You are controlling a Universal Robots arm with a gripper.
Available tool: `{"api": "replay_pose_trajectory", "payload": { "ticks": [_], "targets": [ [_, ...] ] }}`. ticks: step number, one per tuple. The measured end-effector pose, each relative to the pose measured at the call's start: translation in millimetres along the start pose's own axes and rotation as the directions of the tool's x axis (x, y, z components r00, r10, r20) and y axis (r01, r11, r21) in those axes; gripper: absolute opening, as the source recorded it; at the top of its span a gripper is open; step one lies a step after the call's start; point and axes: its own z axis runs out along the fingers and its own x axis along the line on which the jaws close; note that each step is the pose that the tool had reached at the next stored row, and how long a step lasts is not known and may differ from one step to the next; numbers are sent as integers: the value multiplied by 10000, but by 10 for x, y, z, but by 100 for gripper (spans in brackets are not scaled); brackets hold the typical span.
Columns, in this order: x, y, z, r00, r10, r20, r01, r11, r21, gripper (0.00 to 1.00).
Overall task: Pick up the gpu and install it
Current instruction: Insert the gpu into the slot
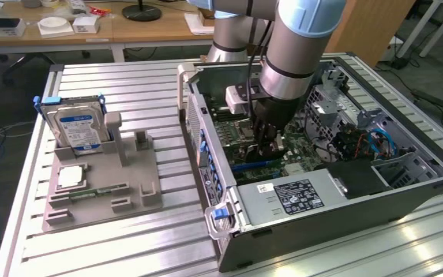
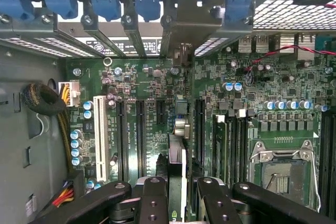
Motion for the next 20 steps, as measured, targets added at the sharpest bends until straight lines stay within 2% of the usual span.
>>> {"api": "replay_pose_trajectory", "payload": {
  "ticks": [5, 11, 20],
  "targets": [
    [-1, -50, 5, 10000, -2, 3, 2, 10000, 1, 26],
    [44, -46, 12, 10000, 1, 3, -1, 10000, 2, 26],
    [22, -14, 52, 10000, -3, 3, 3, 10000, 2, 26]
  ]
}}
